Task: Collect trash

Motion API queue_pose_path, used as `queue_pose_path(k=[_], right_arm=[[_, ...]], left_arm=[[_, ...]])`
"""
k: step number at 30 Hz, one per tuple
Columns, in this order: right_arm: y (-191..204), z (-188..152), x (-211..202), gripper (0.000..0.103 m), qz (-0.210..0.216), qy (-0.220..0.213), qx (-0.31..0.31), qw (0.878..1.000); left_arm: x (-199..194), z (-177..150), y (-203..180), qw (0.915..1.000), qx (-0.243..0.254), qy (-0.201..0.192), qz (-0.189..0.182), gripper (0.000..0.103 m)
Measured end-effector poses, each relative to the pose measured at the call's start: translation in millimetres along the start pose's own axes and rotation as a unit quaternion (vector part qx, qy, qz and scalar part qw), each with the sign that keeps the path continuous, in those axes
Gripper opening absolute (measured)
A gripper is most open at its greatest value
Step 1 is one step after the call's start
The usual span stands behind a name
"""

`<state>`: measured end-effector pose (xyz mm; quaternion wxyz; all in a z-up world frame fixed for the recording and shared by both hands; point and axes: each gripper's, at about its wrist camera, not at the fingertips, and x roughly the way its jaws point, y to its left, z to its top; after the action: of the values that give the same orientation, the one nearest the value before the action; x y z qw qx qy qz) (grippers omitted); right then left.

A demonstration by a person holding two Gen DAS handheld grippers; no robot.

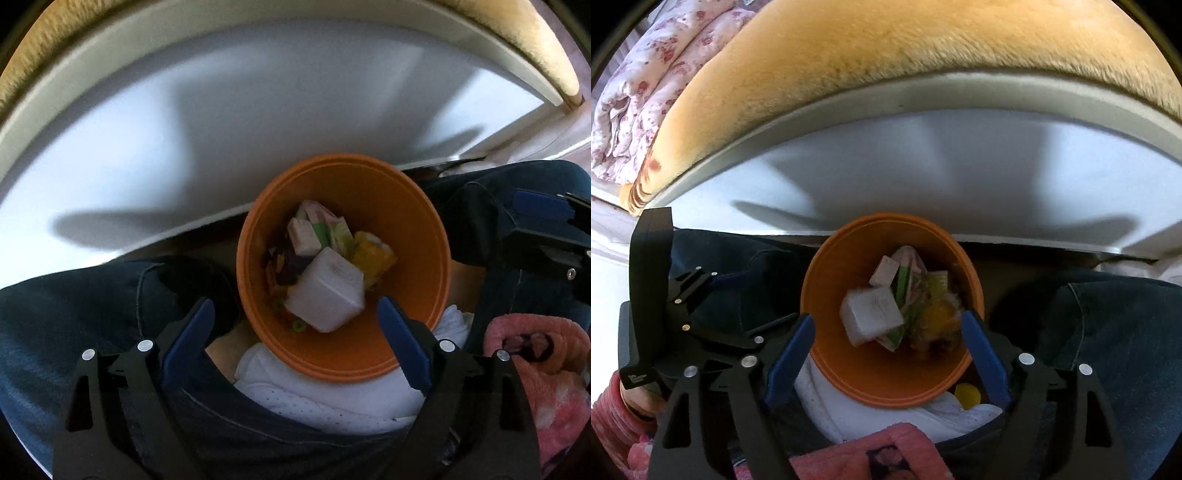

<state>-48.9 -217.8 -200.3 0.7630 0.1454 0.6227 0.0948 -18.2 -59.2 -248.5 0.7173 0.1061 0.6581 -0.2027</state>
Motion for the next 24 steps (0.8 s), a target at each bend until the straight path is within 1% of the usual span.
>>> queue_pose_path(k=[4,7,12,16,18,20,23,24], right_arm=[[0.3,0.1,6.8,0.08,0.006,0.011,0.012,1.0],[-1.4,0.9,9.6,0.08,0.009,0.016,0.017,1.0],[-3.7,2.0,9.0,0.08,0.009,0.012,0.017,1.0],[-4.1,2.1,2.8,0.08,0.008,0.003,0.013,1.0],[-2.4,2.5,-4.8,0.08,0.005,-0.008,0.009,1.0],[-0.8,4.1,-13.5,0.08,0.0,-0.023,0.005,1.0],[5.3,8.2,-34.3,0.08,-0.014,-0.06,-0.01,0.998],[7.4,9.6,-41.1,0.08,-0.018,-0.072,-0.015,0.997]], left_arm=[[7.0,0.7,-3.6,1.0,-0.005,0.008,-0.002,0.087],[6.9,0.4,1.5,0.9999,-0.006,0.009,-0.003,0.088],[6.0,0.0,2.0,0.9998,-0.012,0.01,-0.007,0.088],[-1.5,-0.3,1.7,0.9999,-0.012,0.0,-0.005,0.088],[-8.7,0.3,0.5,0.9998,-0.011,-0.013,0.001,0.088],[-20.5,1.4,-0.5,0.9993,-0.011,-0.034,0.01,0.088],[-50.2,5.4,-1.1,0.9958,-0.014,-0.086,0.028,0.088],[-57.5,6.8,-1.1,0.9946,-0.015,-0.098,0.032,0.088]])
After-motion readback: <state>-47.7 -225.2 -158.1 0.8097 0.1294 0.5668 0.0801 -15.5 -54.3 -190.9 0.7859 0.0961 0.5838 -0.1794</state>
